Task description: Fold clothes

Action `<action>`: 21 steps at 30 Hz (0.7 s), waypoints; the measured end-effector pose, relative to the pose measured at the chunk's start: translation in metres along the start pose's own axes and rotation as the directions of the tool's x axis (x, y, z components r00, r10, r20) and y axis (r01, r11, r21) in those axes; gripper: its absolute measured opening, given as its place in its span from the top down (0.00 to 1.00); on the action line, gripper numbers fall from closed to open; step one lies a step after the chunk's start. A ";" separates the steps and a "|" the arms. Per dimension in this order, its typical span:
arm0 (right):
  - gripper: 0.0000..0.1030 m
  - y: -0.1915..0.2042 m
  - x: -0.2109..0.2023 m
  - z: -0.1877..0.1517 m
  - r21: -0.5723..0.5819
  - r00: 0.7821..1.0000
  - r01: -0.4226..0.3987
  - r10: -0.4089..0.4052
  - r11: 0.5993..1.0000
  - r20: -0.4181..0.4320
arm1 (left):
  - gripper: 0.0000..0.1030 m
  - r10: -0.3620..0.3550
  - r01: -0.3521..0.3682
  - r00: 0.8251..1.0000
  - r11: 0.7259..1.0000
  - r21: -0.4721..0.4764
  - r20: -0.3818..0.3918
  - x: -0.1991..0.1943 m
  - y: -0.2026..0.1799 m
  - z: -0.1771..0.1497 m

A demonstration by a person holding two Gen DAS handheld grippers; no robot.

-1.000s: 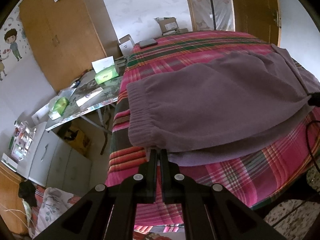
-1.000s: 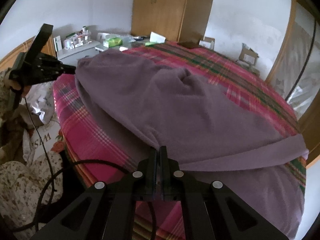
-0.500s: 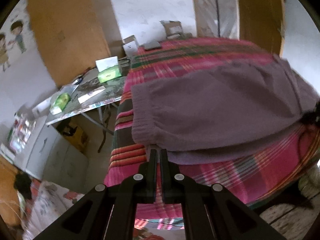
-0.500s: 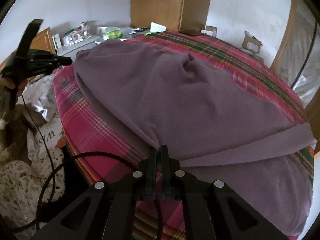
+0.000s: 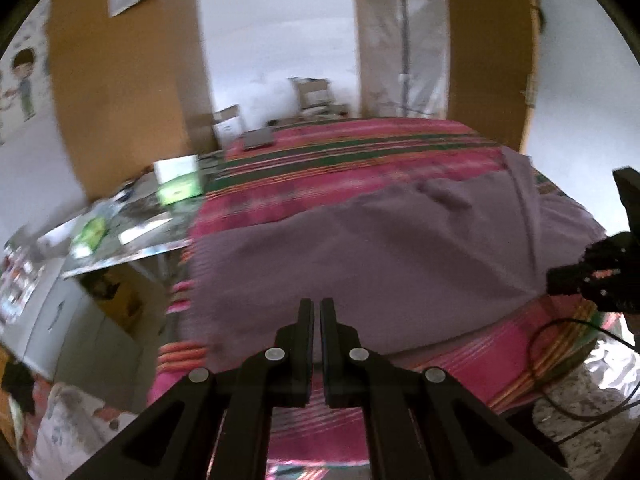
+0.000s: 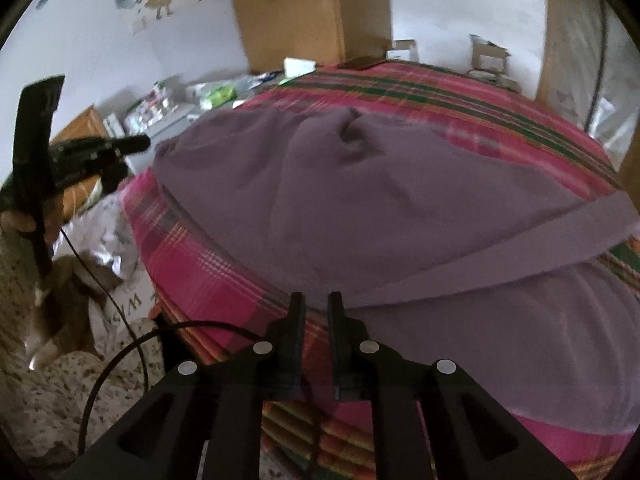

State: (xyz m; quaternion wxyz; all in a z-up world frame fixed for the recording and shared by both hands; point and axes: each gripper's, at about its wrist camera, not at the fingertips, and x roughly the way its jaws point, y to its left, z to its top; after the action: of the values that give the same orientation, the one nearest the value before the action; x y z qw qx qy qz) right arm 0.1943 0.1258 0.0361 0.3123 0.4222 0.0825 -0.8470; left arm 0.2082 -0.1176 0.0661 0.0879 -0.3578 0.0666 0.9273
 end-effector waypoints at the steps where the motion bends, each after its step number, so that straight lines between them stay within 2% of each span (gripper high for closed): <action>1: 0.88 -0.003 -0.005 -0.002 0.013 1.000 0.004 -0.004 1.000 0.011 | 0.97 -0.026 0.026 1.000 1.000 0.016 0.001 0.004 -0.009 0.003; 7: 0.88 -0.051 -0.050 -0.025 0.171 0.990 0.092 -0.108 0.981 0.090 | 0.97 -0.170 0.170 0.985 0.981 0.093 -0.008 0.028 -0.063 0.022; 11: 0.88 -0.091 -0.085 -0.048 0.266 0.966 0.221 -0.248 0.938 0.075 | 0.96 -0.246 0.247 0.969 0.959 0.142 -0.024 0.039 -0.096 0.032; 14: 0.88 -0.122 -0.128 -0.066 0.326 0.917 0.364 -0.397 0.872 0.039 | 0.90 -0.282 0.284 0.959 0.942 0.178 -0.034 0.044 -0.115 0.036; 16: 0.88 -0.139 -0.162 -0.077 0.384 0.883 0.424 -0.469 0.820 0.025 | 0.87 -0.309 0.312 0.950 0.932 0.183 -0.046 0.049 -0.125 0.039; 19: 0.85 -0.159 -0.201 -0.091 0.432 0.815 0.529 -0.579 0.731 -0.018 | 0.85 -0.358 0.365 0.931 0.912 0.185 -0.070 0.059 -0.144 0.042; 20: 0.83 -0.163 -0.209 -0.095 0.440 0.802 0.547 -0.597 0.712 -0.030 | 0.84 -0.374 0.382 0.924 0.905 0.185 -0.076 0.063 -0.150 0.042; 21: 0.83 -0.167 -0.213 -0.100 0.462 0.800 0.541 -0.599 0.703 -0.026 | 0.84 -0.390 0.399 0.917 0.898 0.185 -0.083 0.066 -0.157 0.042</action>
State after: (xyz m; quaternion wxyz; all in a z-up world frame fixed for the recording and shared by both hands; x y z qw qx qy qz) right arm 0.2559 0.3961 0.1159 -0.0664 0.3815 -0.0074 -0.9219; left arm 0.1657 0.0508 0.0429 0.3077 -0.3736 0.0866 0.8708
